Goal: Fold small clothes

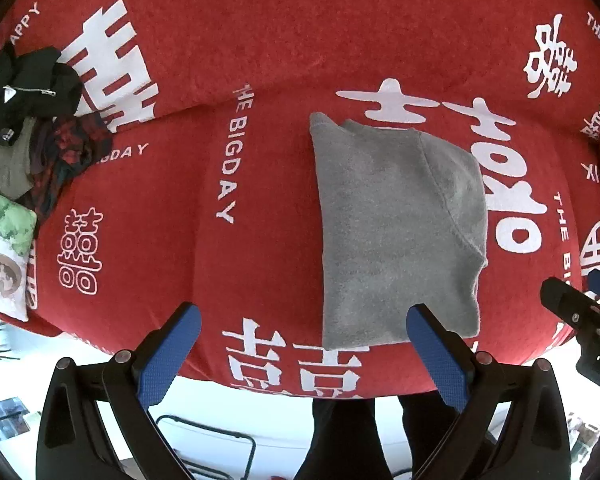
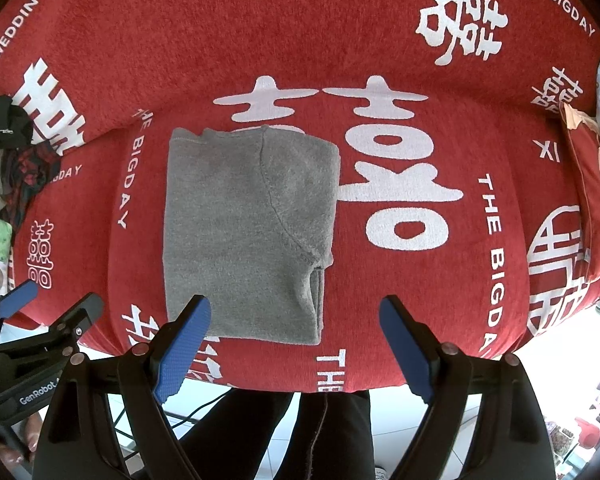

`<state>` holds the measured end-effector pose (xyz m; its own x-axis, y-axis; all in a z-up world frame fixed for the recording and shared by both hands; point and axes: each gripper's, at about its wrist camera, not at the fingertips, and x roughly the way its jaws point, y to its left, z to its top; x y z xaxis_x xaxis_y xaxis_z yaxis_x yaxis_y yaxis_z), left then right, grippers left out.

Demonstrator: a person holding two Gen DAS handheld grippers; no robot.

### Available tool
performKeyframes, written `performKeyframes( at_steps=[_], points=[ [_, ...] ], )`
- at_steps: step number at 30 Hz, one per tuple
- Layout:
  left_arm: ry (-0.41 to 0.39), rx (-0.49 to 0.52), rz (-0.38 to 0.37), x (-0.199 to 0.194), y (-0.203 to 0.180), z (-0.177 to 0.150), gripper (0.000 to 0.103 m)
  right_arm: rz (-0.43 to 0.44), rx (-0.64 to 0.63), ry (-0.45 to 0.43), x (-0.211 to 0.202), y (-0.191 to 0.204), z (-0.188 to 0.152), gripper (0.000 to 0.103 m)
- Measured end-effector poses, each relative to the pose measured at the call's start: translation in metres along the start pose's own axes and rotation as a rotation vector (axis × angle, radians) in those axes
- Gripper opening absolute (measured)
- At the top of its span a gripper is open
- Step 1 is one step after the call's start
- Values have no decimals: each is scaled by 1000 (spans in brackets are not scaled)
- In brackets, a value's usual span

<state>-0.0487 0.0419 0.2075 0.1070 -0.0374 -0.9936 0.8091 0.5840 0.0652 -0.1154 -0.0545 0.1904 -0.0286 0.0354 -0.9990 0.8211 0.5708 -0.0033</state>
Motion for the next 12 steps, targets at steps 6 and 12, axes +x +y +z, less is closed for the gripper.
performKeyframes(
  at_steps=[6, 12],
  points=[
    [-8, -1, 4, 1, 1, 2, 103, -1, 0, -2, 0, 0, 0, 88],
    [-33, 47, 4, -3, -4, 3, 103, -1, 3, -1, 0, 1, -1, 88]
  ],
)
